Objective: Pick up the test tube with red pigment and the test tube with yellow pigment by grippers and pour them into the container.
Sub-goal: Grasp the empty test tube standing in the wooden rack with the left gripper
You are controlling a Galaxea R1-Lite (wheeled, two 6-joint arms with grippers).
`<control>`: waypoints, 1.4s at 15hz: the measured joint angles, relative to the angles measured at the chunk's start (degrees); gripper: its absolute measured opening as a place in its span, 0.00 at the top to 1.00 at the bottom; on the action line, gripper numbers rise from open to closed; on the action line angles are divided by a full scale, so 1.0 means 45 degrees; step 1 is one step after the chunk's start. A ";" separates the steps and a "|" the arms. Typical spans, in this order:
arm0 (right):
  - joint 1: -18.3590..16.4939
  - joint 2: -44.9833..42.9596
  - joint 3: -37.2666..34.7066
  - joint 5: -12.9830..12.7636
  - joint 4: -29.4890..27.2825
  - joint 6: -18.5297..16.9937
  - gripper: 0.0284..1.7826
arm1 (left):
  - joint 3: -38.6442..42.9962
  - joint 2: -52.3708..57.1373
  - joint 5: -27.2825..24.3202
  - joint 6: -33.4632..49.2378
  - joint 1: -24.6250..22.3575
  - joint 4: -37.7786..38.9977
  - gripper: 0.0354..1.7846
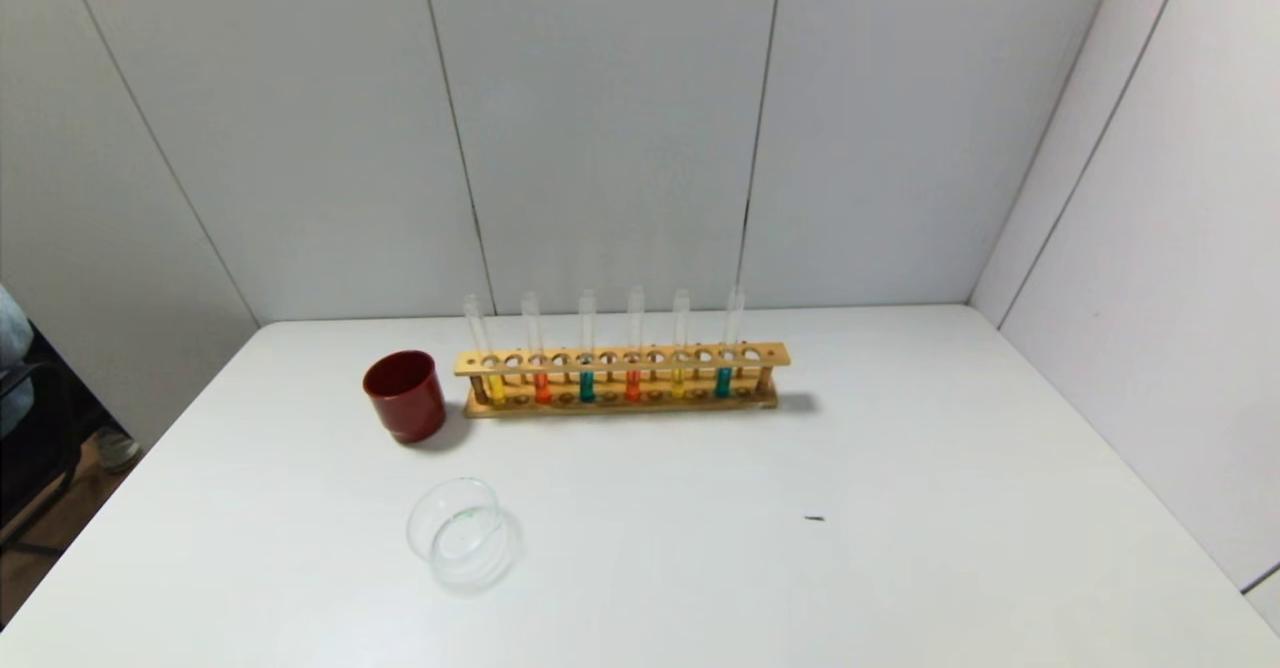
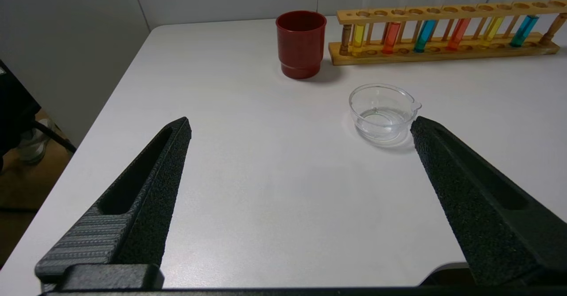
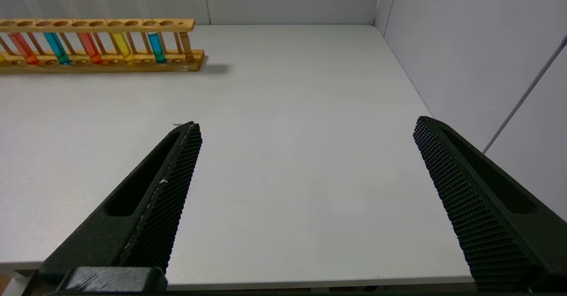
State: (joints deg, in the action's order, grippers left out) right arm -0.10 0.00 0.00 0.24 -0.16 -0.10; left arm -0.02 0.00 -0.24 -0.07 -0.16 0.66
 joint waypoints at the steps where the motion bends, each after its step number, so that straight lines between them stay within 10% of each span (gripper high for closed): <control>1: 0.0000 0.0000 0.0000 0.0000 -0.0005 0.0000 0.02 | 0.0000 0.0000 0.0000 0.0000 0.0000 -0.0005 0.02; 11: 0.0000 0.0000 0.0000 0.0000 -0.0005 -0.0003 0.02 | -0.0317 -0.0030 -0.0111 -0.0423 0.0035 -0.0493 0.02; 17: 0.0000 0.0000 0.0000 -0.0005 -0.0005 0.0000 0.02 | -0.4814 -0.2522 -0.1861 -0.0014 0.0065 -0.3286 0.02; 21: 0.0000 0.0000 0.0000 0.0000 -0.0005 0.0005 0.02 | -0.7271 -0.7106 -0.2089 0.0016 0.0089 -0.2162 0.02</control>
State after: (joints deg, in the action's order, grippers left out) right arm -0.10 0.00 0.00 0.24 -0.18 -0.07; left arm -32.74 -31.98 -9.64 0.00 0.24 -9.07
